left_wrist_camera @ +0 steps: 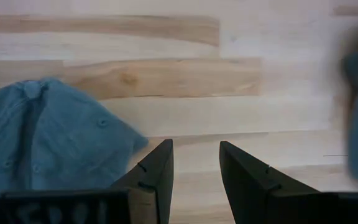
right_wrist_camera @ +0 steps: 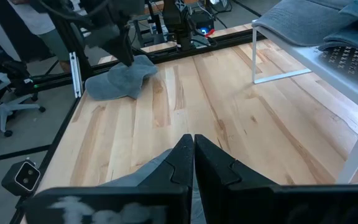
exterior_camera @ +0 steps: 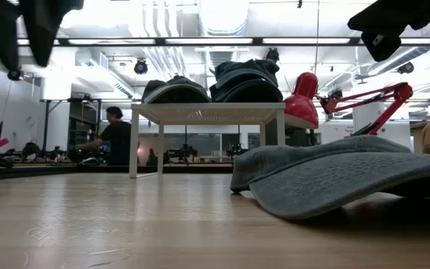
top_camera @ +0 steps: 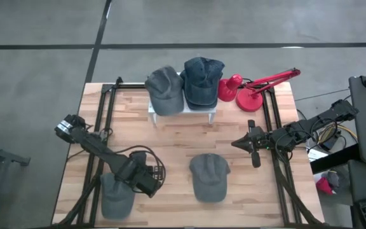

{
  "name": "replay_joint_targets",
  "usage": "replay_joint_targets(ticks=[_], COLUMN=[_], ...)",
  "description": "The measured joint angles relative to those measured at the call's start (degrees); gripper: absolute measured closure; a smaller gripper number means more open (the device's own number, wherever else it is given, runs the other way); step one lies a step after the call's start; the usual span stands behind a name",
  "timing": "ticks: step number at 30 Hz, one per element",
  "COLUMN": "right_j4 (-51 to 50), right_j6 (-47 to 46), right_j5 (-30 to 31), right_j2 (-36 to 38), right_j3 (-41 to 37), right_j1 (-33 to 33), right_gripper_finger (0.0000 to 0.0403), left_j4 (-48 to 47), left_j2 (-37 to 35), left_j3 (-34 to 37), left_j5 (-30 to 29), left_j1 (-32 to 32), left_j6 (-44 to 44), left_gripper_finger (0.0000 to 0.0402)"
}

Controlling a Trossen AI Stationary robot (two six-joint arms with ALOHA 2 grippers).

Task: Pick & Place hat
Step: Stack the left gray cap on the gray cap on the shelf

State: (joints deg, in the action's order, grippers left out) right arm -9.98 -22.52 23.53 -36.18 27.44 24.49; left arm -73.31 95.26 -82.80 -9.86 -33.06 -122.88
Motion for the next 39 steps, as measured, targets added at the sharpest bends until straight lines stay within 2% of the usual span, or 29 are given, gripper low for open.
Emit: replay_joint_targets(ticks=[7,28,32,39], right_j4=[0.0,0.0,0.0,0.0], right_j6=[0.0,0.0,0.0,0.0], right_j5=[0.0,0.0,0.0,0.0], right_j2=[0.0,0.0,0.0,0.0], right_j3=[0.0,0.0,0.0,0.0], right_j1=[0.0,0.0,0.0,0.0], right_gripper_finger=[0.0390,0.0390,0.0390,0.0390], left_j4=[3.0,4.4,4.5,4.5], left_j2=[0.0,0.0,0.0,0.0], left_j3=[3.5,3.5,3.5,3.7], left_j5=[1.9,0.4,0.4,0.4], left_j1=[0.0,0.0,-0.1,-0.1], left_j6=[0.1,3.1,3.0,2.8], left_gripper_finger=[0.0280,0.0279,0.0262,0.0204])
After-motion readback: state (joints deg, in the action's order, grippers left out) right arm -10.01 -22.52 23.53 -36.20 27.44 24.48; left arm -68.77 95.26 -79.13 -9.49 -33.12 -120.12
